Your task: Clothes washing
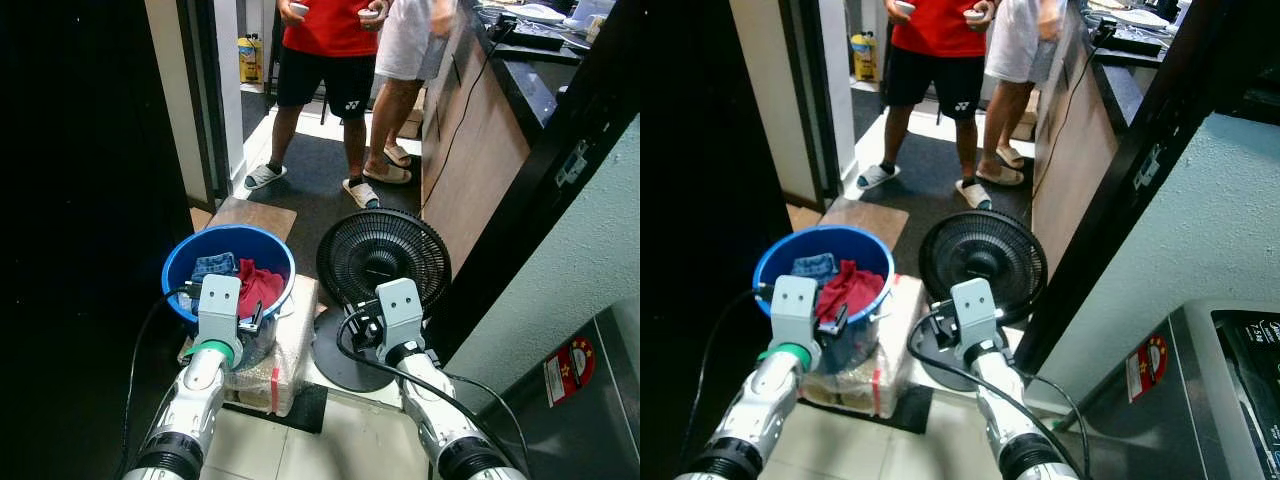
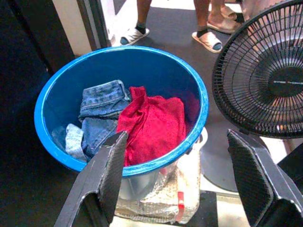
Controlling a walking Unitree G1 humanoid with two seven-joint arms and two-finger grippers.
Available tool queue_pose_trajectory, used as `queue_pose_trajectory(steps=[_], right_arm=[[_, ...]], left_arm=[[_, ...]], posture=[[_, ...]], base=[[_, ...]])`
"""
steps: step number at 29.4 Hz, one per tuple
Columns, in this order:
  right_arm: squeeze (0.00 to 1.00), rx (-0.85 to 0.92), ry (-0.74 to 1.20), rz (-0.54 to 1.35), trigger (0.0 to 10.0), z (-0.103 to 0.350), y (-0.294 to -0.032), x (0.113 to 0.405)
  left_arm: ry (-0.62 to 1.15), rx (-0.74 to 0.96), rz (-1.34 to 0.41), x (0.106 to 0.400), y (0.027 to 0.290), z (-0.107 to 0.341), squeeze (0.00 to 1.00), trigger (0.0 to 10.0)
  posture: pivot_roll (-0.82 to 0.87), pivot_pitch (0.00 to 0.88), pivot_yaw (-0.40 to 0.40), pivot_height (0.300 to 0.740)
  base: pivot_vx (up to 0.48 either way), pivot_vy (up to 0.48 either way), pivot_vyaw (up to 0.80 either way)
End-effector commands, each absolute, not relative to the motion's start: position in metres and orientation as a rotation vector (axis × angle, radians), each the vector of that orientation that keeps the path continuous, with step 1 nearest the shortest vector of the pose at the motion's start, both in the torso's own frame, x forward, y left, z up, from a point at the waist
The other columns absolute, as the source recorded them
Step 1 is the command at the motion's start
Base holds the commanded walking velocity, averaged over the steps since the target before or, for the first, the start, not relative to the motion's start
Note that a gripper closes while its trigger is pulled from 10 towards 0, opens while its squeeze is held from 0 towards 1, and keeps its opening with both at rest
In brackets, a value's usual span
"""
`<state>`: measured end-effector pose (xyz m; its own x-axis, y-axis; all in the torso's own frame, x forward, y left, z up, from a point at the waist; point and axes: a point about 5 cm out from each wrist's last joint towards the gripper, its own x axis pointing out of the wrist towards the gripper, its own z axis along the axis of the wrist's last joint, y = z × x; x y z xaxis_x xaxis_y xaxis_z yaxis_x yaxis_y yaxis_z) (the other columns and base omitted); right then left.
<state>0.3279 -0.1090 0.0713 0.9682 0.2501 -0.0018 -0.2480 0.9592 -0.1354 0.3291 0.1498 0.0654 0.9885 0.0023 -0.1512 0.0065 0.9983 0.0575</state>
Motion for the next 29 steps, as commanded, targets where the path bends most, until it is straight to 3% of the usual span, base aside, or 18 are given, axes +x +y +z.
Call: queue_pose_trajectory(steps=[1, 5, 29], right_arm=[[0.0, -0.144, -0.006, 0.249, 10.0, 0.0691, -0.11, 0.3265], [0.0, -0.149, -0.005, 0.252, 10.0, 0.0693, -0.1097, 0.3268], [0.0, -0.167, -0.002, 0.256, 10.0, 0.0697, -0.1101, 0.3277]], left_arm=[[0.162, 0.06, -0.004, 0.327, 0.1483, 0.0625, 0.0, 10.0], [0.156, 0.063, -0.001, 0.3273, 0.1486, 0.0632, 0.0, 10.0], [0.152, 0.062, -0.002, 0.3288, 0.1475, 0.0646, 0.0, 10.0]], posture=[[0.1, 0.0, -0.053, 0.74], [0.11, 0.0, -0.054, 0.74], [0.1, 0.0, -0.055, 0.74]], base=[[0.0, 0.0, 0.0], [0.215, 0.0, 0.0], [0.48, 0.0, 0.0]])
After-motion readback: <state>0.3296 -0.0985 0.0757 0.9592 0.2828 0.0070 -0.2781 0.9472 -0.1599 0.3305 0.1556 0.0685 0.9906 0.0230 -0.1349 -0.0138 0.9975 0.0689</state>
